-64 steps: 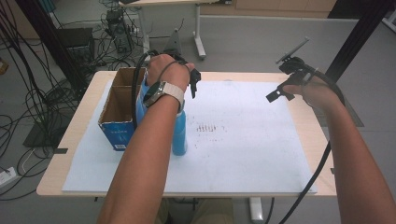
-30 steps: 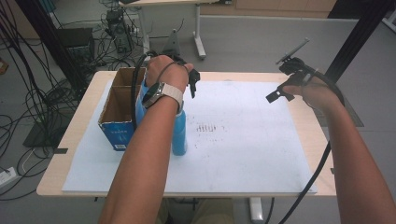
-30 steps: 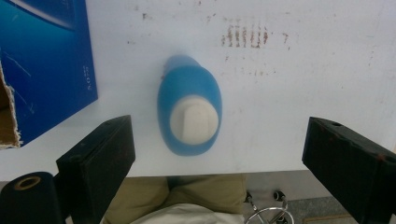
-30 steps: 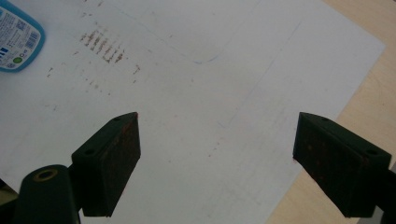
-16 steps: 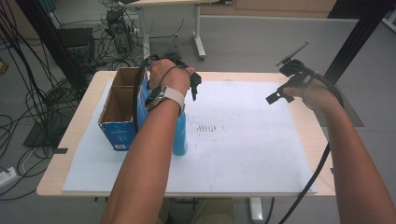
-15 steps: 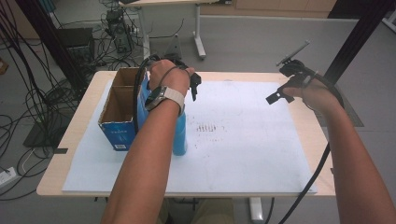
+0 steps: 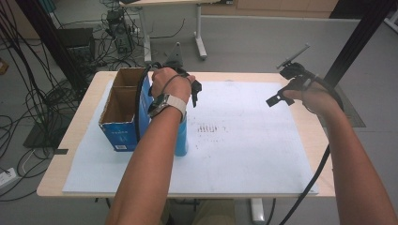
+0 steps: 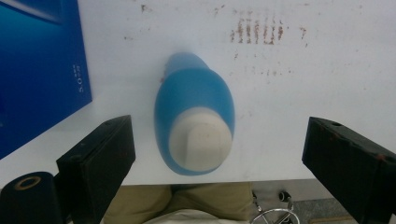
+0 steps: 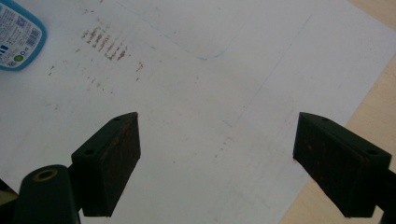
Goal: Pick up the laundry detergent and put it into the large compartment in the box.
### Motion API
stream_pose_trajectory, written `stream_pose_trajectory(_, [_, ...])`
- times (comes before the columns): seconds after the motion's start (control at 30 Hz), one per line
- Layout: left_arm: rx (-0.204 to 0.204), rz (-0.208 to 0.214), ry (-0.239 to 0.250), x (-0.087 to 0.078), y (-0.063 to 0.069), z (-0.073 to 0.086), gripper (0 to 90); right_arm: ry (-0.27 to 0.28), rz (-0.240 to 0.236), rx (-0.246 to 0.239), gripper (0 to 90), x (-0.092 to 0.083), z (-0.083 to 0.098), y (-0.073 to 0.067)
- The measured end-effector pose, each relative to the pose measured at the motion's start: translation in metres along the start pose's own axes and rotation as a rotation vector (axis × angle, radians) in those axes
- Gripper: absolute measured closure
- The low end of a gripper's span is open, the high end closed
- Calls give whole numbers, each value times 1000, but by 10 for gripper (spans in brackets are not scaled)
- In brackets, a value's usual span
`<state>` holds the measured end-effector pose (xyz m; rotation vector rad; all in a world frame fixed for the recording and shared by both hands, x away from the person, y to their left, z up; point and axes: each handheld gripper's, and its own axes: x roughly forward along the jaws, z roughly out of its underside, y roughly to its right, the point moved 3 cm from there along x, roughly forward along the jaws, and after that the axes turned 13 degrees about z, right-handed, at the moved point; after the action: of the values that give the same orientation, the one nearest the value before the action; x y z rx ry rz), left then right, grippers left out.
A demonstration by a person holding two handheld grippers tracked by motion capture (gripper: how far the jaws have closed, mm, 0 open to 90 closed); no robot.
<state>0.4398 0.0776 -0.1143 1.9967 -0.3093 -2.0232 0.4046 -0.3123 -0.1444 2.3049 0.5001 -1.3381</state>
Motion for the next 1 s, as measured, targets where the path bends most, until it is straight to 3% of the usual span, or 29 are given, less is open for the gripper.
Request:
stream_pose_trajectory(0.27, [1,-34,-4,16,-2,0,98,-2,-1,10,148,4,4,1])
stream_pose_trajectory(1.0, [2,-45,-36,52,-9,-3,119,6,-10,25,148,10,13,2])
